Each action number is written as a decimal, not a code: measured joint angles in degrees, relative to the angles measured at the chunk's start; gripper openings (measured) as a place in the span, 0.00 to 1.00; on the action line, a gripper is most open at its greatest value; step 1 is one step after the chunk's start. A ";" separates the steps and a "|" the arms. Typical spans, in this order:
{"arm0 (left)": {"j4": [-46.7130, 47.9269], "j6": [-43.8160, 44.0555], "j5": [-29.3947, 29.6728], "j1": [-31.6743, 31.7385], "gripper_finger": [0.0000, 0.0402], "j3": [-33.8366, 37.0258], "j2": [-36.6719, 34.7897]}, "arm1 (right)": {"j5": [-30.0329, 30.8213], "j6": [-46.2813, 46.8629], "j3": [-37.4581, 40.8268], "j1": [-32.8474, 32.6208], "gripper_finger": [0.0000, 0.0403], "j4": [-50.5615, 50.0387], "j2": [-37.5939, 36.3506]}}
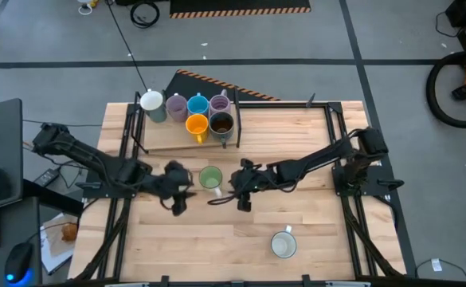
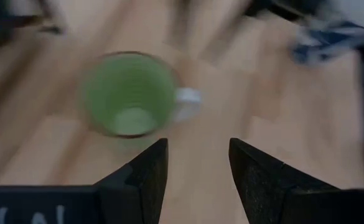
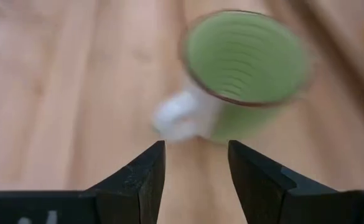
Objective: Place coffee mugs
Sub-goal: Put the green mug on the shelf
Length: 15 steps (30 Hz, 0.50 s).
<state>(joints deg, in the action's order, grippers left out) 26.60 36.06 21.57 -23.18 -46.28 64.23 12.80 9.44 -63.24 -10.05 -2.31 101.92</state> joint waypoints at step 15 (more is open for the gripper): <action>-37.40 9.66 3.80 -10.60 0.44 15.79 8.02 | 19.41 -2.50 4.20 -1.22 0.45 -16.62 -12.28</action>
<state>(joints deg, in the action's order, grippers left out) -10.81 45.71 25.38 -33.78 -30.50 72.26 32.21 6.95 -59.04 -11.27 -18.93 89.64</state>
